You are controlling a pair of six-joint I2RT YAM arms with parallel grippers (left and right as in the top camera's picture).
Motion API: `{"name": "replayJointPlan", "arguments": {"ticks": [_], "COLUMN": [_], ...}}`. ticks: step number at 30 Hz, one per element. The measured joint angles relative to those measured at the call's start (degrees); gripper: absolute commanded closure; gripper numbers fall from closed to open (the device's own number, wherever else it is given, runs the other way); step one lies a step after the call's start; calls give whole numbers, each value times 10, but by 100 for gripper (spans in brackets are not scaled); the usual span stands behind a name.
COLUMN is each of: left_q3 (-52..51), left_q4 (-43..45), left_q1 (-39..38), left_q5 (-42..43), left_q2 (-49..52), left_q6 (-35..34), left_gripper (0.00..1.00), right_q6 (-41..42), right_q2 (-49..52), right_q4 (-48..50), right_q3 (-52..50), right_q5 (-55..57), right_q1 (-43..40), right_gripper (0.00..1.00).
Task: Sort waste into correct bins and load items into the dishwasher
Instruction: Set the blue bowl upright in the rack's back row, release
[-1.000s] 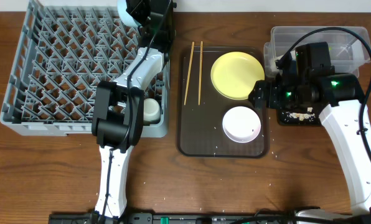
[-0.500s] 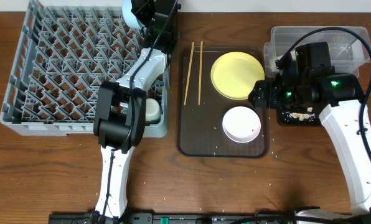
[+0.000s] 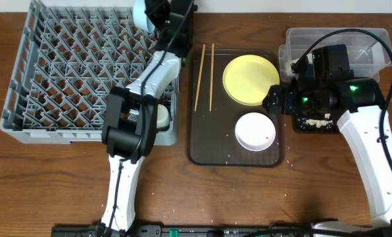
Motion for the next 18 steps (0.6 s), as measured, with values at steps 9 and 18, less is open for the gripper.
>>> {"name": "replayJointPlan", "arguments": {"ticks": [9, 18], "left_q3": [-1, -2], "left_q4": [-70, -106], "left_q1": [-17, -13], "left_q5": [10, -8], "left_q2": [0, 5], "left_q6": [-63, -197], "left_gripper": [70, 23], "right_q6": [0, 0], "right_q2": [0, 0], "right_q4": [0, 0], "right_q3": [0, 0], "right_q5": [0, 0], "right_q1": [0, 0], "right_gripper": [1, 1]}}
